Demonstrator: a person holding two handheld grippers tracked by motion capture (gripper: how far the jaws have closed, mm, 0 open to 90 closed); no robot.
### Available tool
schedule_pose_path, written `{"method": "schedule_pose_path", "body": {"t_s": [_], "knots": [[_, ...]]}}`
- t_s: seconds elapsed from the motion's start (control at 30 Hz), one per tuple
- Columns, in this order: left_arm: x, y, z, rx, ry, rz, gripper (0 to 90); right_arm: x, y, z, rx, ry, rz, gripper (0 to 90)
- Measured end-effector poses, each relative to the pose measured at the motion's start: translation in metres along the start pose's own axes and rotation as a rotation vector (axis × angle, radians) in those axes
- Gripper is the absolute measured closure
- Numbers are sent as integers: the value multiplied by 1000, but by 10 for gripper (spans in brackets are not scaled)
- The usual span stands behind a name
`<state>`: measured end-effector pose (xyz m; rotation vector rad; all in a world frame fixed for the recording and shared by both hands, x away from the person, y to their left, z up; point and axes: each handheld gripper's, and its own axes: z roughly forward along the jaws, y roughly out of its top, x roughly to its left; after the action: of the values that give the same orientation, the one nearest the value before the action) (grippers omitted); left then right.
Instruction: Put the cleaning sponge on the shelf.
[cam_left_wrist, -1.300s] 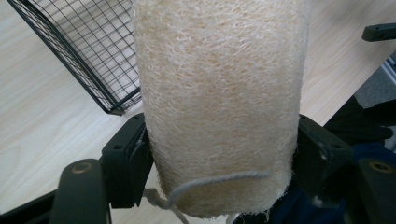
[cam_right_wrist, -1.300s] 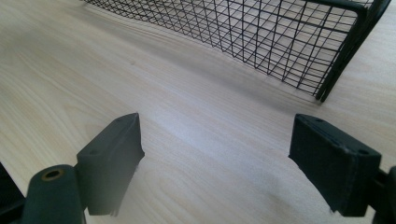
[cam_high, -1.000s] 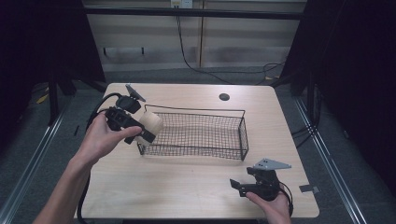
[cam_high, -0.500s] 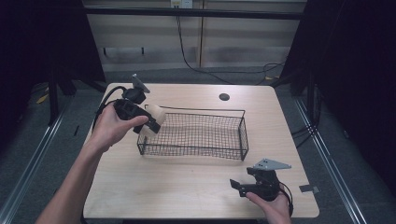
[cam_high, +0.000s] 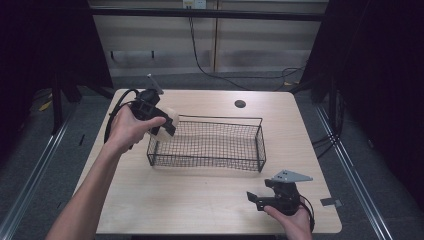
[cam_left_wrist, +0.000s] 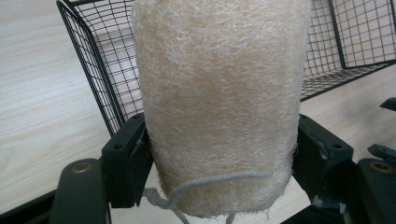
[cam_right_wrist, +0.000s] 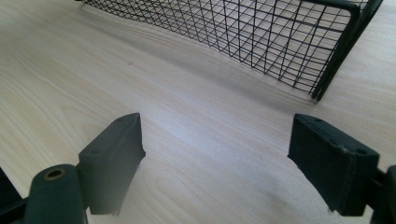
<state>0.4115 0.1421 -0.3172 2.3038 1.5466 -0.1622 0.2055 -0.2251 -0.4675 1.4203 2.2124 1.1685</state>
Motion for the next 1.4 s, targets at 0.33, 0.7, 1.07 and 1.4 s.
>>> {"method": "schedule_pose_path", "body": {"t_s": [0.33, 0.7, 1.07, 1.4], "knots": [[0, 6, 25, 31, 75, -73, 291, 1, 0, 1, 3, -1, -8, 181], [4, 13, 47, 80, 98, -107, 291, 1, 0, 1, 6, 4, -10, 181], [0, 13, 68, 82, 153, -136, 291, 1, 0, 1, 9, 10, -14, 183], [2, 10, 82, 109, 174, -132, 290, 2, 0, 1, 16, 19, -16, 190]]}}
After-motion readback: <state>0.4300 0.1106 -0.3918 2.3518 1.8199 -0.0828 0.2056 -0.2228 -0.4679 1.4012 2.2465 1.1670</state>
